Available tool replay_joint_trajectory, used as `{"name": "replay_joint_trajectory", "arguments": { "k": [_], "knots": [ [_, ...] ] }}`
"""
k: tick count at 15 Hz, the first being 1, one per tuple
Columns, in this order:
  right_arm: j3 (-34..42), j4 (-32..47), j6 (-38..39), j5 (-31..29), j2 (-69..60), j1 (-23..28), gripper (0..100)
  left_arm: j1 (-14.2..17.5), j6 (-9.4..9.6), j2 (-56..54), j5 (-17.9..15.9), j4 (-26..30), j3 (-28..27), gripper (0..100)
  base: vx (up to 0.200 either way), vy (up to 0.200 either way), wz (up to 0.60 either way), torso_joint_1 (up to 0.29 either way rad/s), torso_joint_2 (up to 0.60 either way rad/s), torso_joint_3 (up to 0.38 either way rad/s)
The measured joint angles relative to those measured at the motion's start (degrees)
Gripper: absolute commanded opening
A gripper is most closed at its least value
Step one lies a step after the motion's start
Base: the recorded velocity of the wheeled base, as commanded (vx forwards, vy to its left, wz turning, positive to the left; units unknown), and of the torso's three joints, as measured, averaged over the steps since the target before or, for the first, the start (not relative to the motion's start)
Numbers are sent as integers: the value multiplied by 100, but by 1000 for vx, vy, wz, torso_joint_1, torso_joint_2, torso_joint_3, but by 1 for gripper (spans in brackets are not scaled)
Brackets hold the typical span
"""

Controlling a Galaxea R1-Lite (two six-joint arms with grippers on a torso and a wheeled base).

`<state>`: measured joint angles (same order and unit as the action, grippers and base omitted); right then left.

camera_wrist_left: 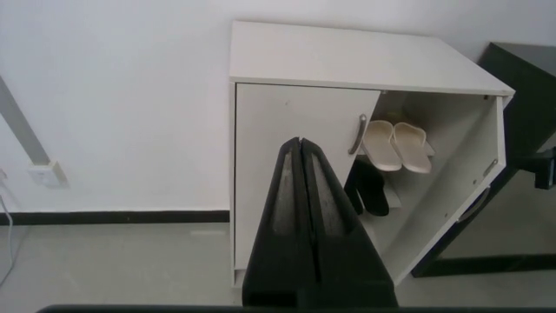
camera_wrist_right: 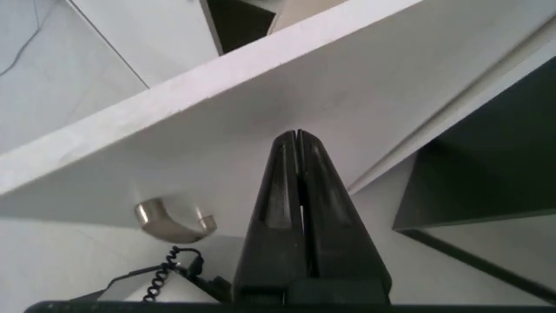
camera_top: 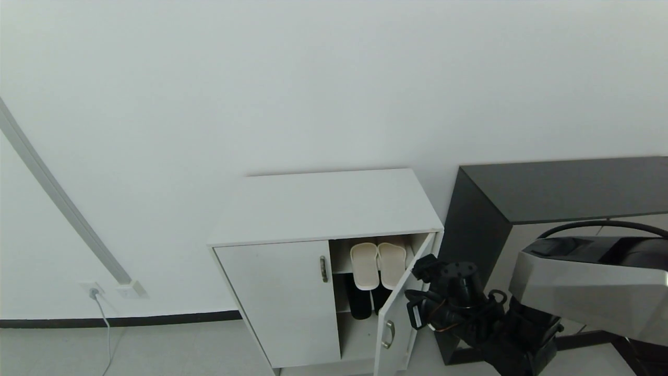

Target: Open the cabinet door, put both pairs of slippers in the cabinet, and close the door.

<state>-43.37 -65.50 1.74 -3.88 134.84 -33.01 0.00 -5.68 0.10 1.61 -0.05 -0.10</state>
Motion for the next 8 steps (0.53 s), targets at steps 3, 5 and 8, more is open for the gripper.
{"name": "replay_joint_trajectory", "arguments": {
  "k": [3,5,8],
  "knots": [
    [-422,512,55,-230,-6,0,0,0,0,0,0,-2,0,0,0,0,0,0,0,0],
    [-695,896,116,-389,-22,0,0,0,-1,0,0,-2,0,0,0,0,0,0,0,0],
    [-1145,1389,127,-608,-24,0,0,0,-1,0,2,-2,0,0,0,0,0,0,0,0]
  ]
}}
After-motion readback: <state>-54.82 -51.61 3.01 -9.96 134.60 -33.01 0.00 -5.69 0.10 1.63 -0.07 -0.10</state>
